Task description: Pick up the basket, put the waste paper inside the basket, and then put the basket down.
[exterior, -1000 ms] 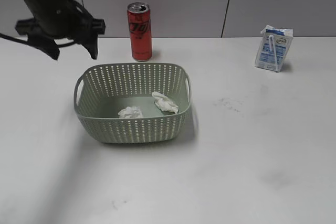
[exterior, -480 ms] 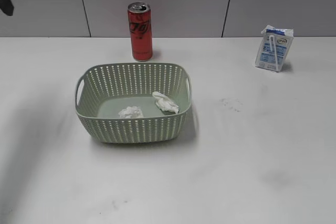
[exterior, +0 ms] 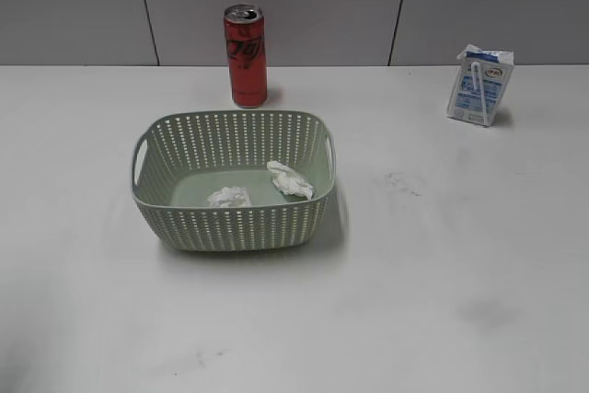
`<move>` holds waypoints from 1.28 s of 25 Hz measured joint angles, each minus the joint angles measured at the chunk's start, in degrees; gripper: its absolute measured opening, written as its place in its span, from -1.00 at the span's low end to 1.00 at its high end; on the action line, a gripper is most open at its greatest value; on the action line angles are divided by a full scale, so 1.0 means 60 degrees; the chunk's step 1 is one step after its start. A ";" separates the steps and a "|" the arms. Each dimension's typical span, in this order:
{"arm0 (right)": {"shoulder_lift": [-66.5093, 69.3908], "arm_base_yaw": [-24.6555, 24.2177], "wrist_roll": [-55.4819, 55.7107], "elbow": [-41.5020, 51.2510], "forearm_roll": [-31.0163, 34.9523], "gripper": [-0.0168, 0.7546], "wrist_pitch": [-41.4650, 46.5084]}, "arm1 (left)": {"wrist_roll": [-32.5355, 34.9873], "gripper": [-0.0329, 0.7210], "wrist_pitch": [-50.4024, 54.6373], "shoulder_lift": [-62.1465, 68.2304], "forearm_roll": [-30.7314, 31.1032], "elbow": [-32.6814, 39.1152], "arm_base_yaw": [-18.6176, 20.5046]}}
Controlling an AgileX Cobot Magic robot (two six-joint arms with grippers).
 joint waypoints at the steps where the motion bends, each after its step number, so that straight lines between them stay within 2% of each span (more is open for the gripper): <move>1: 0.0000 0.0000 0.0008 0.0000 0.0000 0.47 0.0000 | 0.0009 0.62 -0.0009 -0.0538 0.0000 0.0517 0.0000; 7: 0.0000 0.0000 0.0009 0.0000 0.0000 0.47 0.0000 | 0.0026 0.62 -0.0409 -0.3478 0.0000 0.3214 0.0000; 12: 0.0000 0.0000 0.0009 0.0000 0.0000 0.47 0.0000 | 0.0028 0.62 -0.0650 -0.5620 -0.0361 0.4561 0.0000; 16: 0.0000 0.0147 0.0009 0.0000 0.0000 0.47 0.0000 | 0.0028 0.62 -0.0721 -0.7023 -0.0564 0.5079 0.0000; 23: 0.0000 0.0262 0.0009 0.0000 0.0000 0.47 0.0000 | 0.0028 0.61 -0.1415 -0.8882 -0.0613 0.5310 0.0000; 32: 0.0000 0.0262 0.0009 0.0000 0.0000 0.47 0.0000 | 0.0028 0.61 -0.1700 -0.9530 -0.0481 0.5736 0.0000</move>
